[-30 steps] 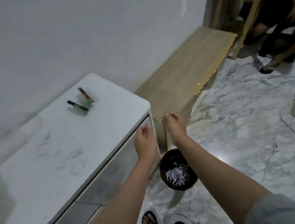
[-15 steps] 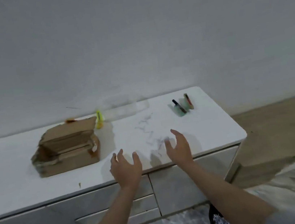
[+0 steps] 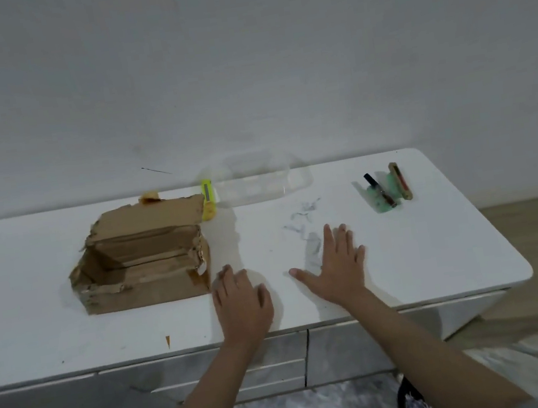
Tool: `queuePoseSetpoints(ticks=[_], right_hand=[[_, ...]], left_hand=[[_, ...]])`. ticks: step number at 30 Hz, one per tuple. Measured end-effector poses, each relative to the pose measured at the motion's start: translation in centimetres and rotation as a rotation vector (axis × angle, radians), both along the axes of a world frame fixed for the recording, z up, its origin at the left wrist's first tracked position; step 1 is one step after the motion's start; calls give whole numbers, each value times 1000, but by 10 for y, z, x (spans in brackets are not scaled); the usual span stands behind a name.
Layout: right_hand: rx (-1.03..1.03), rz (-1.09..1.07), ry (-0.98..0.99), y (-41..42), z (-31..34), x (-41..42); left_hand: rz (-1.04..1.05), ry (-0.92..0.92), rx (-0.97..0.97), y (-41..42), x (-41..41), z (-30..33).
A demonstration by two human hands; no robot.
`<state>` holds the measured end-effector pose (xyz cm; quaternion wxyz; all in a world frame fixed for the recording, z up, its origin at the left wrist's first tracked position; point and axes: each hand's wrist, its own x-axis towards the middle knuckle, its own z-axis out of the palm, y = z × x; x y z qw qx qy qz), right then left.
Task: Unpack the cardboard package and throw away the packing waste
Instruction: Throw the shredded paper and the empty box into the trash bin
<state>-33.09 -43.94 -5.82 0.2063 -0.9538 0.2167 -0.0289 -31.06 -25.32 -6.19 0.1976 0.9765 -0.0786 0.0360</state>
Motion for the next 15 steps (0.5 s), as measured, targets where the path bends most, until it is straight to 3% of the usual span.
queuePoseSetpoints(ticks=[11,15], right_hand=[[-128,179,39,-32,7,116],[-65,327,9,-33,6,121]], left_hand=[[37,-61,-107,0,0,-1],[61,-50,-155,0,0,0]])
